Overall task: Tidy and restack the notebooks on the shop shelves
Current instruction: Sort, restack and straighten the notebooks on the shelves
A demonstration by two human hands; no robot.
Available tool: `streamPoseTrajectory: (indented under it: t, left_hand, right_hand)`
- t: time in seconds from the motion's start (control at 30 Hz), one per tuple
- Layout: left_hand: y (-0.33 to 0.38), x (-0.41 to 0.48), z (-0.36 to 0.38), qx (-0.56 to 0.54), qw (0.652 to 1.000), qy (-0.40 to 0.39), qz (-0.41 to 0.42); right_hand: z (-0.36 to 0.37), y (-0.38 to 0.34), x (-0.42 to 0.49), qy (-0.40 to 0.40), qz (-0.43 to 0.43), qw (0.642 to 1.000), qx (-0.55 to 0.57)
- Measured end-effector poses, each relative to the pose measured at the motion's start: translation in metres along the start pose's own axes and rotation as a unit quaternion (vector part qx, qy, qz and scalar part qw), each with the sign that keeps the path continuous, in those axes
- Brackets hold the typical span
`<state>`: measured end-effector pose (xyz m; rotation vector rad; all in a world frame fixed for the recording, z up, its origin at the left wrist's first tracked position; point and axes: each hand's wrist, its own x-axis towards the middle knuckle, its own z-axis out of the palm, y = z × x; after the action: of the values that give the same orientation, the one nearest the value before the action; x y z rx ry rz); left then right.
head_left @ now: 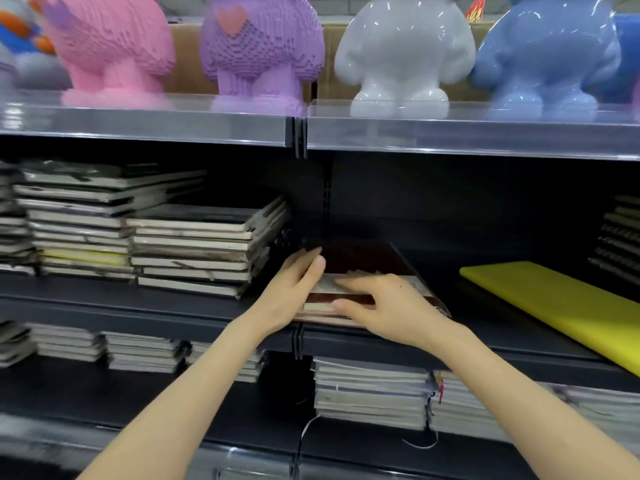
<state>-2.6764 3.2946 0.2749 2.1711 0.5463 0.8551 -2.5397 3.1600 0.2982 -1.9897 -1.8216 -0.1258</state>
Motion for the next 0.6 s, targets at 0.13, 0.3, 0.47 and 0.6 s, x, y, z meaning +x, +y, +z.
streamPoseTrajectory:
  t: [0.13, 0.3, 0.47, 0.6]
  left_hand:
    - [-0.004, -0.012, -0.004, 0.089, 0.995, -0.032, 0.04]
    - [-0.009, -0.007, -0.01, 0.085, 0.993, -0.066, 0.049]
    - [-0.016, 0.0, -0.022, 0.094, 0.987, -0.112, 0.065]
    - [-0.019, 0.003, -0.024, 0.123, 0.982, -0.132, 0.058]
  right_hand:
    - [-0.023, 0.031, -0.021, 0.017, 0.095, 0.992, -0.076]
    - [-0.006, 0.02, -0.022, 0.045, 0.135, 0.99, -0.015]
    - [0.007, 0.014, -0.019, 0.08, 0.164, 0.983, 0.011]
    - [0.012, 0.011, -0.02, 0.083, 0.183, 0.98, 0.001]
